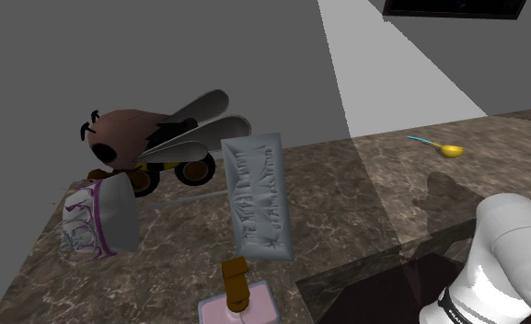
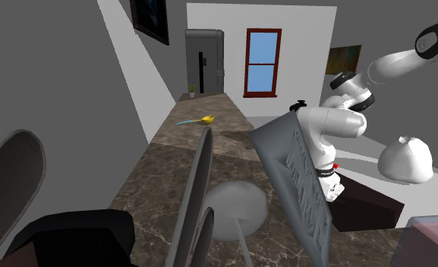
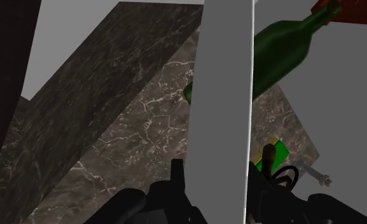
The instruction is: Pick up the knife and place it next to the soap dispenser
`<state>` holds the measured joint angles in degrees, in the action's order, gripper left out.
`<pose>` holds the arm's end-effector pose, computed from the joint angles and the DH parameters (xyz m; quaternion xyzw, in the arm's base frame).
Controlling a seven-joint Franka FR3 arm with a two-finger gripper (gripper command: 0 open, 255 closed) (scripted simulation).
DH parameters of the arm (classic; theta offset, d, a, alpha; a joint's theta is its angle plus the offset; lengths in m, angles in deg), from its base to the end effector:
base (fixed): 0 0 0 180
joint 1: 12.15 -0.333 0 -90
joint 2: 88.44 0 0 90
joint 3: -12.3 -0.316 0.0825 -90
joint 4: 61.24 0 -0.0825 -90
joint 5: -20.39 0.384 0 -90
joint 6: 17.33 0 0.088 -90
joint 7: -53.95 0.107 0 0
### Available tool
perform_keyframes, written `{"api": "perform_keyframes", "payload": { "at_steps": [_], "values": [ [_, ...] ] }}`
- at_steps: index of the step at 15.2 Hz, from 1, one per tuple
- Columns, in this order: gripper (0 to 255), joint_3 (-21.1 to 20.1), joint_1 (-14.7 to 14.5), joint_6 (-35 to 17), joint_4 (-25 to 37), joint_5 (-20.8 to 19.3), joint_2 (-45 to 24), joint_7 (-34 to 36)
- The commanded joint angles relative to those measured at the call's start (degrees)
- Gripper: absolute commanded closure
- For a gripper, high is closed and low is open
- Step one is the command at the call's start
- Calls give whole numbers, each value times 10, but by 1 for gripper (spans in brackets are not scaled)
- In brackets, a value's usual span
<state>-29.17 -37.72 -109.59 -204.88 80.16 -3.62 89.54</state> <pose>-0.0768 0.3233 0.5601 -0.9593 -0.1476 -0.0651 0.2318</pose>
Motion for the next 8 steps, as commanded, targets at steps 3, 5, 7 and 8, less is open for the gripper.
{"api": "perform_keyframes", "payload": {
  "at_steps": [3,5,7,8],
  "values": [
    [255,20,12,14,31,-19,-19,2],
    [255,29,17,20,46,-27,-28,4],
    [255,37,22,27,62,-35,-38,6],
    [255,41,25,30,70,-39,-42,7]
  ]
}}
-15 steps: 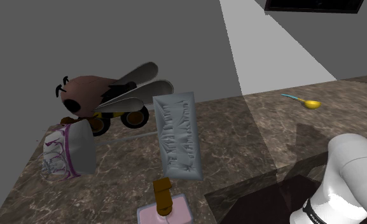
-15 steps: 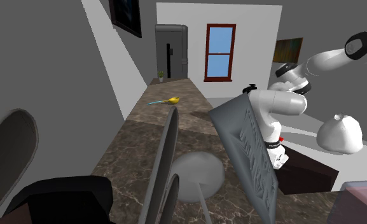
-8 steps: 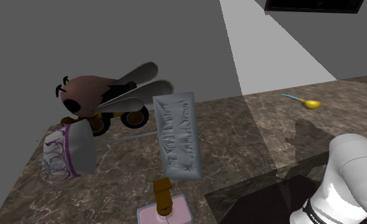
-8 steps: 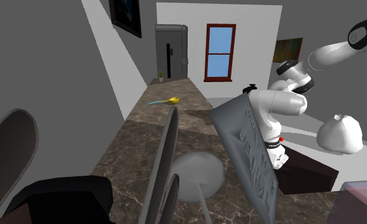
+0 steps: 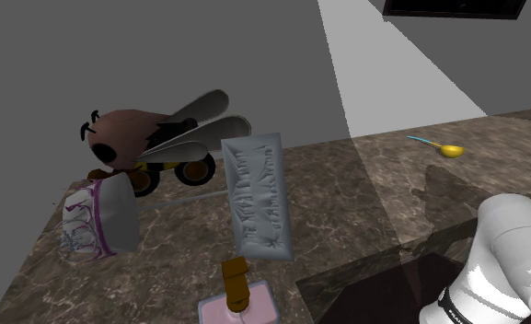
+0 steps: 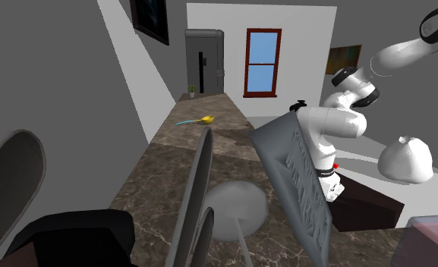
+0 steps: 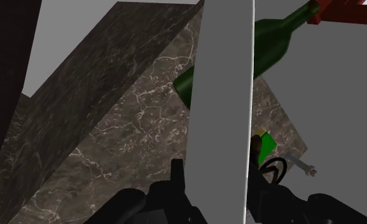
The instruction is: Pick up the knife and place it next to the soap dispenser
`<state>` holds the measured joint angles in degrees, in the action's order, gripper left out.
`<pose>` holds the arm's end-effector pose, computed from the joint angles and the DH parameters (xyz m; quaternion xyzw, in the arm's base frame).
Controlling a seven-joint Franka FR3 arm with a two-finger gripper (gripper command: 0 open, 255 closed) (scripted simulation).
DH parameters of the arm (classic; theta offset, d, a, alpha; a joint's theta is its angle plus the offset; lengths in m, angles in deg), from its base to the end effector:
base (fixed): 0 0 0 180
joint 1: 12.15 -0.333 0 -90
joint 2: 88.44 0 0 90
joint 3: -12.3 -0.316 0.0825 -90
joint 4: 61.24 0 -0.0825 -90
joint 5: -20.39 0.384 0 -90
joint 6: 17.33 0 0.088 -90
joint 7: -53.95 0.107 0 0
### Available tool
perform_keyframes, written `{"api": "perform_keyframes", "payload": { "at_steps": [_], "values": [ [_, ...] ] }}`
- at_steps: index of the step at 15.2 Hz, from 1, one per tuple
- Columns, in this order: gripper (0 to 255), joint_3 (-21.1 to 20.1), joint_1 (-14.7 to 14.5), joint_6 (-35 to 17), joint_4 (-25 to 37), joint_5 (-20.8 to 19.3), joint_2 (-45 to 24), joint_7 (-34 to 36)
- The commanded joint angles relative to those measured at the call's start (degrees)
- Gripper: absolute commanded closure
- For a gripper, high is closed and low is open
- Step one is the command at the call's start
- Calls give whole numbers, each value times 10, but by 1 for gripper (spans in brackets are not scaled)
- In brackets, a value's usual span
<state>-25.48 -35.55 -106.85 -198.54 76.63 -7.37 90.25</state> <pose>-0.0772 0.3232 0.6033 -0.9592 -0.1478 -0.0653 0.2318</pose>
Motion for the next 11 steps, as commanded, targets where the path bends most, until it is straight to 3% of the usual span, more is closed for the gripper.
{"api": "perform_keyframes", "payload": {
  "at_steps": [1,6,11],
  "values": [
    [255,8,5,6,15,-8,-10,1],
    [255,25,16,22,55,-25,-34,6],
    [255,-14,79,-28,89,-11,-112,-37]
  ]
}}
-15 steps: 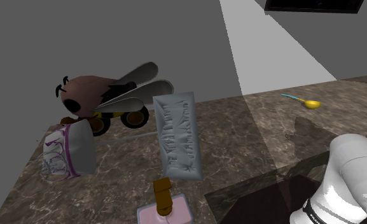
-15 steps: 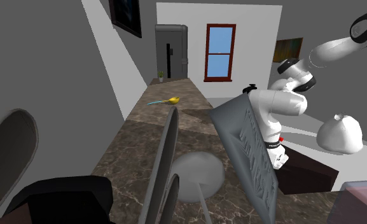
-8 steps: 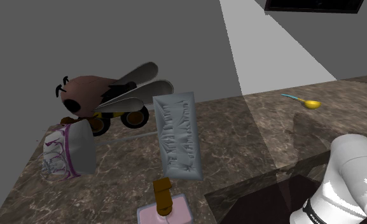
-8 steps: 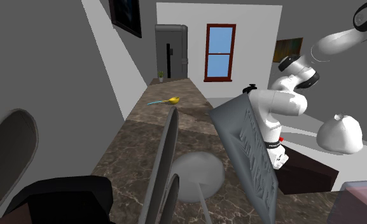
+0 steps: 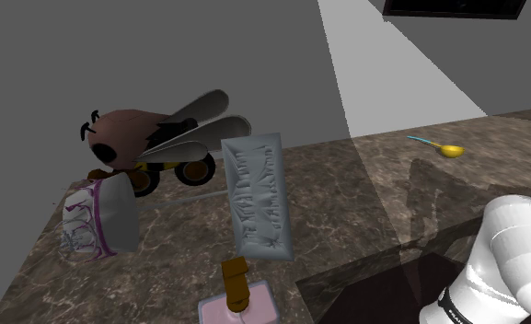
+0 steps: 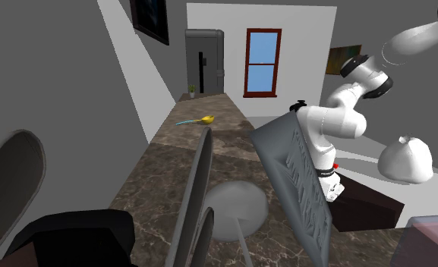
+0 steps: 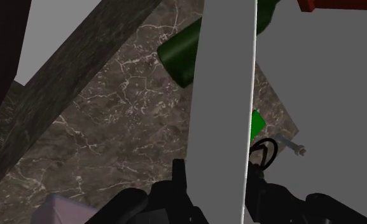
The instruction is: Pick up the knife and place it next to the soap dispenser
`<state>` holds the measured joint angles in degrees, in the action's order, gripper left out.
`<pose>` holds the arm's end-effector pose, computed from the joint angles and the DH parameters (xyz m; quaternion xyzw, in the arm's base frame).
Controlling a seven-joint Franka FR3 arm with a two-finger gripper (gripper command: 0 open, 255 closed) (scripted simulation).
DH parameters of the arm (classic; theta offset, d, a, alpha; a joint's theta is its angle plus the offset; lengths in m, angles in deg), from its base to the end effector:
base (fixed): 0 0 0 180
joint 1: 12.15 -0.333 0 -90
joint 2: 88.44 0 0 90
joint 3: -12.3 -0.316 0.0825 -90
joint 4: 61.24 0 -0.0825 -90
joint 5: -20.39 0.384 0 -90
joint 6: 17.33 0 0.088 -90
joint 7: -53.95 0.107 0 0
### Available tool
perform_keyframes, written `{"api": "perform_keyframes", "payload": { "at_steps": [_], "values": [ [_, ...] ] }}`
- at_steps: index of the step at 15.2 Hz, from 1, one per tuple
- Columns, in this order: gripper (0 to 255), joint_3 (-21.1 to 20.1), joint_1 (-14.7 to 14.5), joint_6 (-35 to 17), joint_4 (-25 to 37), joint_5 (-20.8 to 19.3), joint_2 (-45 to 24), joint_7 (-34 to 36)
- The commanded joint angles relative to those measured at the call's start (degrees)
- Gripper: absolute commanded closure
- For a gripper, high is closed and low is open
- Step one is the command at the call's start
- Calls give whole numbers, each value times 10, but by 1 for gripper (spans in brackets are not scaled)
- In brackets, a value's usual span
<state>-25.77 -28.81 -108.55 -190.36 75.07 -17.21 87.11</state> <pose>-0.0356 0.3586 0.6397 -0.9594 -0.1475 -0.0652 0.2314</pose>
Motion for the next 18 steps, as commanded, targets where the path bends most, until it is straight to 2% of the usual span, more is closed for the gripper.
{"api": "perform_keyframes", "payload": {
  "at_steps": [1,5,6,7,18],
  "values": [
    [255,-19,25,-20,16,7,-30,-13],
    [255,-59,83,-56,58,14,-95,-39],
    [255,-45,66,-43,49,10,-77,-31],
    [0,-45,66,-43,49,10,-77,-31],
    [0,-184,84,-70,-29,60,-110,-22]
  ]
}}
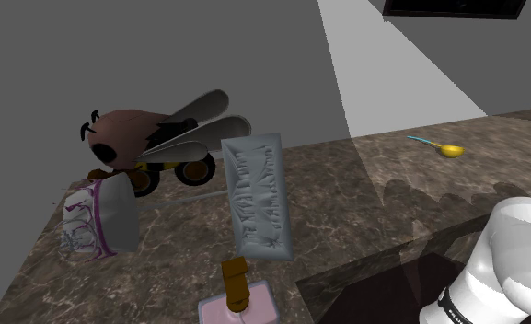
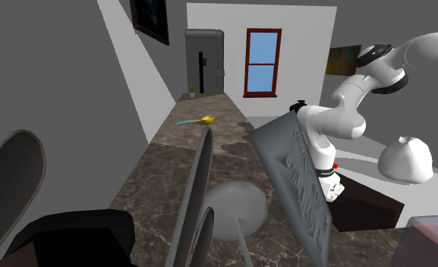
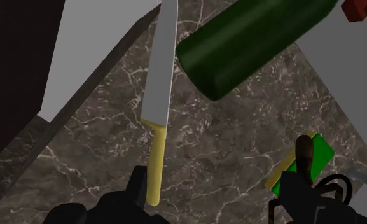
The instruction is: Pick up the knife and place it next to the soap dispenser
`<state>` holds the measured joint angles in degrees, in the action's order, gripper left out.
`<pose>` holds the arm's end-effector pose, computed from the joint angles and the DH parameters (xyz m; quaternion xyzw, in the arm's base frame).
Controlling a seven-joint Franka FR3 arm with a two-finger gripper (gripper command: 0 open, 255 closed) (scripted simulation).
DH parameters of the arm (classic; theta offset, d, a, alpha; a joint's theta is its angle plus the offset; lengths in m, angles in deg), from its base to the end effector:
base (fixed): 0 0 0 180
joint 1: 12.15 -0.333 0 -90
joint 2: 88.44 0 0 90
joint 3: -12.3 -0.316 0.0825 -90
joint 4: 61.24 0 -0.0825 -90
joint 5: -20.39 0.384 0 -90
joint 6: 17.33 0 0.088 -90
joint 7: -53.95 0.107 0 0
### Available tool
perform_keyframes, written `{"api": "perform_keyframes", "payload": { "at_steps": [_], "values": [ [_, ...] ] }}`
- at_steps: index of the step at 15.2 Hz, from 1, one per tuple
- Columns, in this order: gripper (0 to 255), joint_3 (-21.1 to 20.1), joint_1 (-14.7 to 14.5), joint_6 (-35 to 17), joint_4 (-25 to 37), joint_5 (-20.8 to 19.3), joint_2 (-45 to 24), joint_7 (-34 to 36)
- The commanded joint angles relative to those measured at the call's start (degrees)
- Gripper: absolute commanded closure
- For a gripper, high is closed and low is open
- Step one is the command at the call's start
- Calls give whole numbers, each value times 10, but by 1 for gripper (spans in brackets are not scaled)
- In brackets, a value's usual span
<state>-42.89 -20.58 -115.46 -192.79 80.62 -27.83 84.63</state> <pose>0.0169 0.4397 0.5189 -0.9792 -0.1290 0.0054 0.1568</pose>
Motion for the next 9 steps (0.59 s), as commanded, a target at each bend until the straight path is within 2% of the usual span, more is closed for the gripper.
{"api": "perform_keyframes", "payload": {
  "at_steps": [1,8,9],
  "values": [
    [0,-27,4,-4,-10,10,-8,3],
    [0,-130,26,-23,-47,51,-37,7],
    [0,-134,28,-23,-48,53,-38,7]
  ]
}}
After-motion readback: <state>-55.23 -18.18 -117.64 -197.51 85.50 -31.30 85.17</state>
